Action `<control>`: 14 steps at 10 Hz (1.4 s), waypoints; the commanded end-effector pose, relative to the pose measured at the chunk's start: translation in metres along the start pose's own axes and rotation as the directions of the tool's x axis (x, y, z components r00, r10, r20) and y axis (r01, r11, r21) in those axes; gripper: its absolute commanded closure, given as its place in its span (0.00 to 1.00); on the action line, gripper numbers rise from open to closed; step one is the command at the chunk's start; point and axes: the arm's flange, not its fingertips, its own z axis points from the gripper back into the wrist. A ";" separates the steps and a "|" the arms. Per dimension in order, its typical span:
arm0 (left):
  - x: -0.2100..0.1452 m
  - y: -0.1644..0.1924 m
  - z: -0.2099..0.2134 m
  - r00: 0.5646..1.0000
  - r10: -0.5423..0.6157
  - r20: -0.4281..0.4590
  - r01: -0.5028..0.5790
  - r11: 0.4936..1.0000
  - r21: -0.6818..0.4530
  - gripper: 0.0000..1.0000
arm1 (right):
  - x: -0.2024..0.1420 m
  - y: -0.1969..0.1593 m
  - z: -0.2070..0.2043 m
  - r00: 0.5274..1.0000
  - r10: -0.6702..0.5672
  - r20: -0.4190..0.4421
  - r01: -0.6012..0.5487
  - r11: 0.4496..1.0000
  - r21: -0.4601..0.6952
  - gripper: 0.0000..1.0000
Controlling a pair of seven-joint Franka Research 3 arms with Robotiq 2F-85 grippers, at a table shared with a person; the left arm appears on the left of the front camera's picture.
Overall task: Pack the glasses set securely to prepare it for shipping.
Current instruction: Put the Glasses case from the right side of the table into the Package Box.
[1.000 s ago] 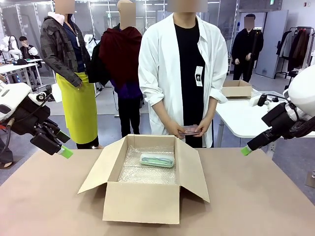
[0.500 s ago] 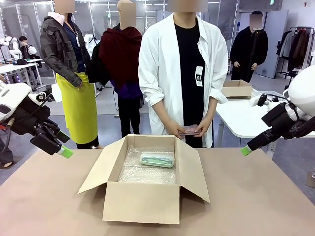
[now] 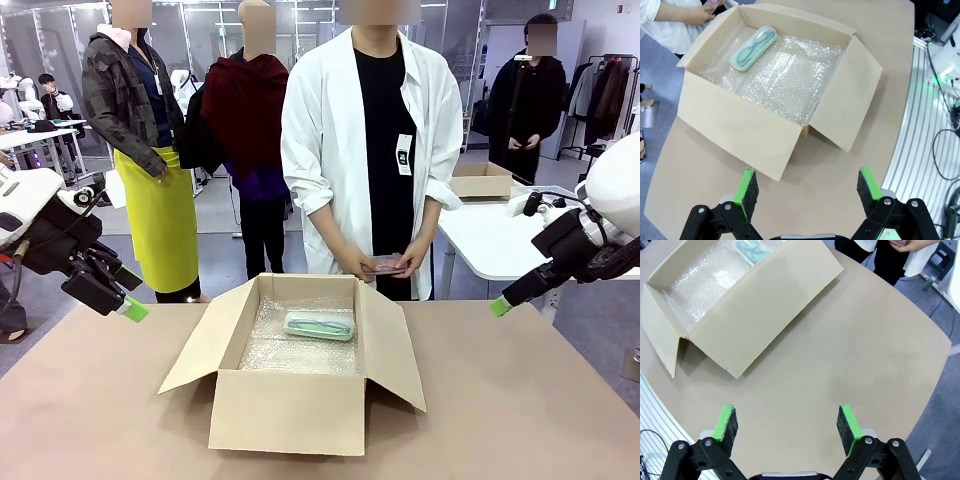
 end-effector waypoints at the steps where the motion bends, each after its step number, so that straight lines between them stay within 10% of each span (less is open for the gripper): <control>1: -0.002 0.002 0.002 1.000 -0.017 0.013 0.018 1.000 -0.022 0.00 | 0.000 0.001 0.001 1.000 -0.005 0.004 0.005 1.000 -0.003 0.00; 14: -0.002 0.002 0.002 1.000 -0.017 0.013 0.018 1.000 -0.022 0.00 | 0.000 0.001 0.001 1.000 -0.005 0.004 0.005 1.000 -0.003 0.00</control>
